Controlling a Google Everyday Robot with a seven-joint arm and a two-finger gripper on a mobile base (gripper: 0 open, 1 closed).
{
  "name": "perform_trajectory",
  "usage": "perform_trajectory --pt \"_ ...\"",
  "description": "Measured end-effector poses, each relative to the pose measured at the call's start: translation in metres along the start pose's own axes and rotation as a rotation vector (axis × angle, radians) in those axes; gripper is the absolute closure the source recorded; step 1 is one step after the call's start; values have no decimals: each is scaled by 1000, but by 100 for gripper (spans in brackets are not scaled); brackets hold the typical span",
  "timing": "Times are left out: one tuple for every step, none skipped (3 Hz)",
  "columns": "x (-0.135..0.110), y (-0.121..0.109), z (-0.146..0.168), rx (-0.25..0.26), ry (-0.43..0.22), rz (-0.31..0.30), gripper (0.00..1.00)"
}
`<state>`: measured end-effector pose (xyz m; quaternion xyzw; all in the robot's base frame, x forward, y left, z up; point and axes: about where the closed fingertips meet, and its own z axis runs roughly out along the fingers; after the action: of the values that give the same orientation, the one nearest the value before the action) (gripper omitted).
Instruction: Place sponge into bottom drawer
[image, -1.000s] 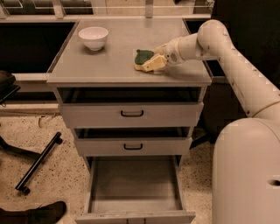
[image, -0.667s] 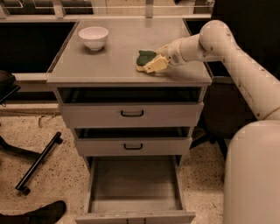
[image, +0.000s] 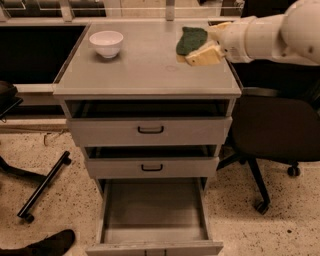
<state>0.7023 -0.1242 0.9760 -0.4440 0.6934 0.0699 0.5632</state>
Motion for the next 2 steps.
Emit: perform_trajectory --pt "5 53 -38 -20 45 -18 100" --pt "37 85 -31 -74 98 -1 100"
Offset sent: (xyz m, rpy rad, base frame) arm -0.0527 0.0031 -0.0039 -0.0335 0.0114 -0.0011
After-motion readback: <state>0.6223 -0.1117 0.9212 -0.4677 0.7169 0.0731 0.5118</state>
